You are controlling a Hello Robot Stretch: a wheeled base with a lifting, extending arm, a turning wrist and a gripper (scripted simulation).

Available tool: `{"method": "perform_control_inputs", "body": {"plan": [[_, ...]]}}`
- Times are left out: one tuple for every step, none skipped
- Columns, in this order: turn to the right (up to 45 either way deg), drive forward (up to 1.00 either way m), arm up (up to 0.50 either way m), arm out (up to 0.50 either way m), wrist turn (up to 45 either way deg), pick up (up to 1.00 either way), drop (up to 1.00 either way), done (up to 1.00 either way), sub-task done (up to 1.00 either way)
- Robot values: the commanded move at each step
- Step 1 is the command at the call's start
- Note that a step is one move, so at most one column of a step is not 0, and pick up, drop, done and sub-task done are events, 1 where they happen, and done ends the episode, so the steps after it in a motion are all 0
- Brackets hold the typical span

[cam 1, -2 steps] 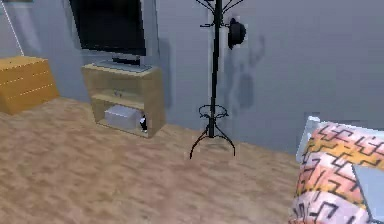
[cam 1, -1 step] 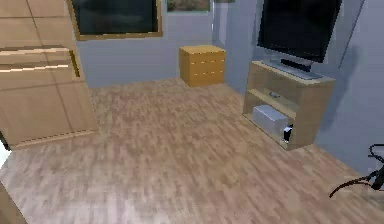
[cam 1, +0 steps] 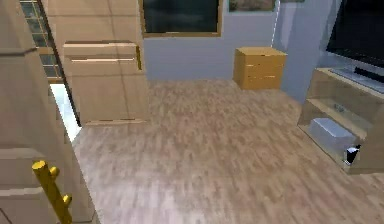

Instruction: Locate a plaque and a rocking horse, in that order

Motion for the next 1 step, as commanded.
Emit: {"method": "perform_control_inputs", "body": {"plan": [[0.0, 0.30, 0.00, 0.00, 0.0, 0.00, 0.00, 0.00, 0.00]]}}
